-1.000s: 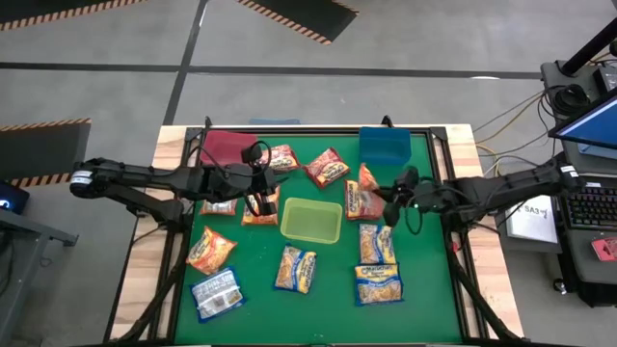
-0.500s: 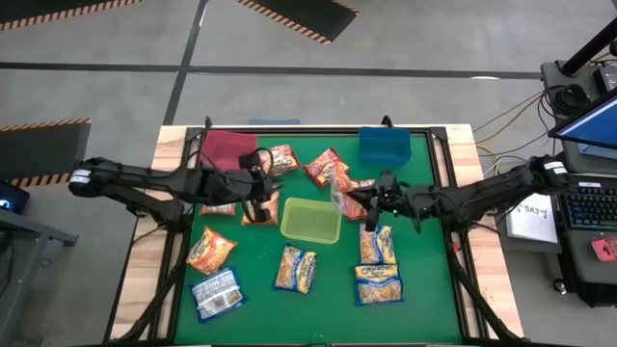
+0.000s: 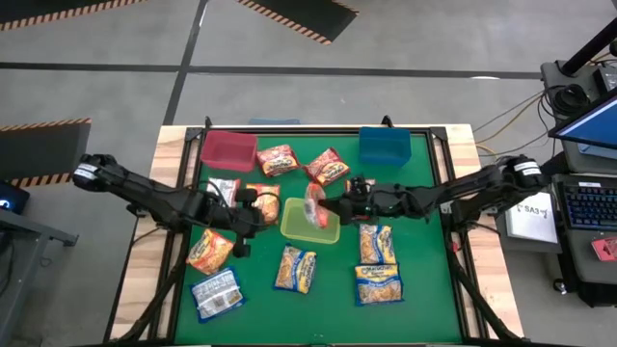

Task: Sort Maruchan noodles
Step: Put the orange noodle pack into the yellow bin

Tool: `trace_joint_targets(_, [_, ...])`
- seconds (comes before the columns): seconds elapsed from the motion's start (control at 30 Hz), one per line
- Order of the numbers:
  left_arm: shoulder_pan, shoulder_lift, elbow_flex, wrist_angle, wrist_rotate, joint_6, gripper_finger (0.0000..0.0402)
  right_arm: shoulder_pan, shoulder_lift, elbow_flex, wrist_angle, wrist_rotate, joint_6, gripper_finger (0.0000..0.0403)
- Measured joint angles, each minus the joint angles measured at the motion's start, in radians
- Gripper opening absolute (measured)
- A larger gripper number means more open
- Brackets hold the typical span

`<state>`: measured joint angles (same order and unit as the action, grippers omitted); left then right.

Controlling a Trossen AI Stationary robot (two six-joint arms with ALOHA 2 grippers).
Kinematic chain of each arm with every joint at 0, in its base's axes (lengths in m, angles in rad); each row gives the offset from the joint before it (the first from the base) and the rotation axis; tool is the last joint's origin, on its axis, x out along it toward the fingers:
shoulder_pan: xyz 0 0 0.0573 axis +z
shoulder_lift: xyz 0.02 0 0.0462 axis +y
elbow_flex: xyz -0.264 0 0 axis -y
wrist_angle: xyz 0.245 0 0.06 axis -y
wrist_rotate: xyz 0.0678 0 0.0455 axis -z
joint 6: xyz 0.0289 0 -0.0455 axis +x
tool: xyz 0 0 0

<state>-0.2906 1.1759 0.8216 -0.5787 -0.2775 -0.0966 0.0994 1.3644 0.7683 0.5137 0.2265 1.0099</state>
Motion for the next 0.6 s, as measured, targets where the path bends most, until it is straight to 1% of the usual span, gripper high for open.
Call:
trace_joint_targets(0.13, [-0.003, 0.000, -0.075, 0.090, -0.016, -0.003, 0.0042, 0.001, 0.089, 0.022, 0.023, 0.036, 0.116, 0.0012])
trace_joint_targets(0.3, [-0.003, 0.001, -0.158, 0.204, -0.077, 0.001, 0.0042, 0.007, 0.195, 0.024, 0.181, 0.102, 0.205, 0.0012])
trace_joint_targets(0.43, [-0.003, 0.001, -0.223, 0.366, -0.082, 0.017, 0.0042, 0.015, 0.264, 0.024, 0.236, 0.166, 0.255, 0.0012])
trace_joint_targets(0.5, [-0.003, 0.001, -0.251, 0.413, -0.082, 0.020, 0.0042, 0.016, 0.289, 0.024, 0.239, 0.189, 0.281, 0.0012])
trace_joint_targets(0.6, [-0.003, 0.001, -0.289, 0.479, -0.082, 0.020, 0.0042, 0.016, 0.322, 0.026, 0.270, 0.197, 0.308, 0.0012])
